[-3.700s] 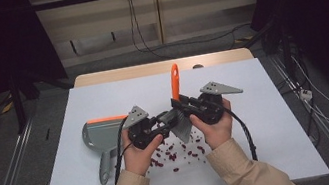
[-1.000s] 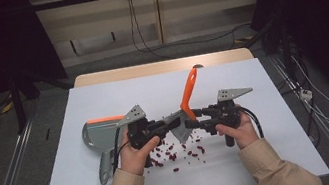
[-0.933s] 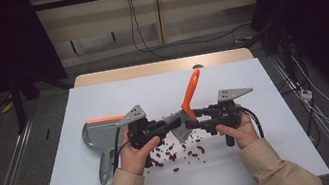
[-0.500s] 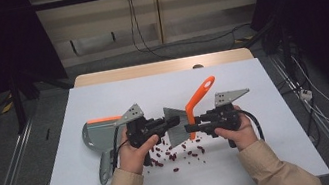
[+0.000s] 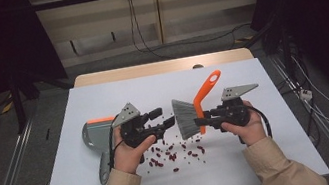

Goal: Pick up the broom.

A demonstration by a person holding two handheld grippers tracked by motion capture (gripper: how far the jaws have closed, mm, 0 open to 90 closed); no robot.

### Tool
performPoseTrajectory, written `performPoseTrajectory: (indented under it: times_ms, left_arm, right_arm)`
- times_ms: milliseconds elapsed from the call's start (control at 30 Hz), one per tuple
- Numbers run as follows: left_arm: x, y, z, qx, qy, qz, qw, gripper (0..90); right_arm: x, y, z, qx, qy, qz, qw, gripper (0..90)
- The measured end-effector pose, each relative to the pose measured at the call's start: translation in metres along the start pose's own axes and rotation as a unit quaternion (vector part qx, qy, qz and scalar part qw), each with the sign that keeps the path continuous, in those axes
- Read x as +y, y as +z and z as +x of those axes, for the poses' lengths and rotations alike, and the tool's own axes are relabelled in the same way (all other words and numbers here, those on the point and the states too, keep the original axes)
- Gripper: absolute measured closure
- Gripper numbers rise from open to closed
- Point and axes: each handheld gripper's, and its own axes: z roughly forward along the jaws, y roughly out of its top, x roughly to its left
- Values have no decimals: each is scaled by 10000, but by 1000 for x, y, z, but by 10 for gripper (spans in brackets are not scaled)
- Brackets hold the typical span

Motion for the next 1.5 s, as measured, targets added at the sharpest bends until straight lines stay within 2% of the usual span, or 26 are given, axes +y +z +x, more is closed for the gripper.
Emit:
performPoseTrajectory:
  times_ms: [167, 267, 367, 433, 600, 700, 900, 1000, 1033, 1133, 1200, 1233, 1300, 1367, 1400, 1500]
  left_arm:
    - [2, -2, -1, 126, 142, 149, 9997, 264]
    - [3, -5, -1, 203, 217, 215, 9993, 249]
    - [4, -9, 0, 264, 225, 226, 9991, 227]
    - [4, -13, 1, 321, 282, 223, 9988, 217]
    - [5, -21, 6, 454, 309, 179, 9983, 194]
    - [5, -25, 8, 470, 316, 188, 9982, 196]
    - [4, -31, 10, 543, 373, 199, 9976, 191]
    - [3, -36, 14, 598, 319, 162, 9976, 191]
    - [3, -38, 15, 631, 312, 163, 9974, 191]
    - [2, -44, 19, 691, 287, 155, 9971, 190]
    - [0, -46, 22, 730, 262, 170, 9968, 188]
    - [-1, -48, 24, 761, 265, 182, 9966, 188]
    - [-3, -50, 27, 792, 253, 207, 9963, 188]
    - [-3, -52, 29, 826, 225, 209, 9961, 188]
    - [-4, -53, 30, 845, 220, 203, 9960, 187]
    - [-4, -56, 33, 880, 203, 207, 9957, 187]
  right_arm:
    - [1, -12, -3, -288, -9, 148, 9995, 703]
    - [1, -20, -5, -435, 23, 188, 9989, 703]
    - [1, -27, -8, -650, 35, 261, 9975, 703]
    - [0, -32, -12, -704, 150, 264, 9971, 703]
    - [0, -44, -15, -1016, 50, 439, 9938, 704]
    - [1, -49, -17, -1110, 63, 490, 9926, 704]
    - [-3, -57, -24, -1413, 96, 752, 9871, 704]
    - [-4, -62, -26, -1509, 106, 864, 9847, 704]
    - [-4, -63, -27, -1560, 83, 930, 9833, 704]
    - [-1, -66, -27, -1823, -1, 1188, 9760, 704]
    - [1, -65, -27, -1912, -76, 1340, 9723, 704]
    - [2, -63, -28, -1938, -95, 1407, 9708, 704]
    - [0, -57, -30, -1885, -88, 1478, 9709, 703]
    - [-3, -49, -32, -1986, -163, 1542, 9677, 703]
    - [-5, -46, -33, -1960, -130, 1562, 9680, 705]
    - [-7, -40, -38, -1764, 72, 1188, 9771, 712]
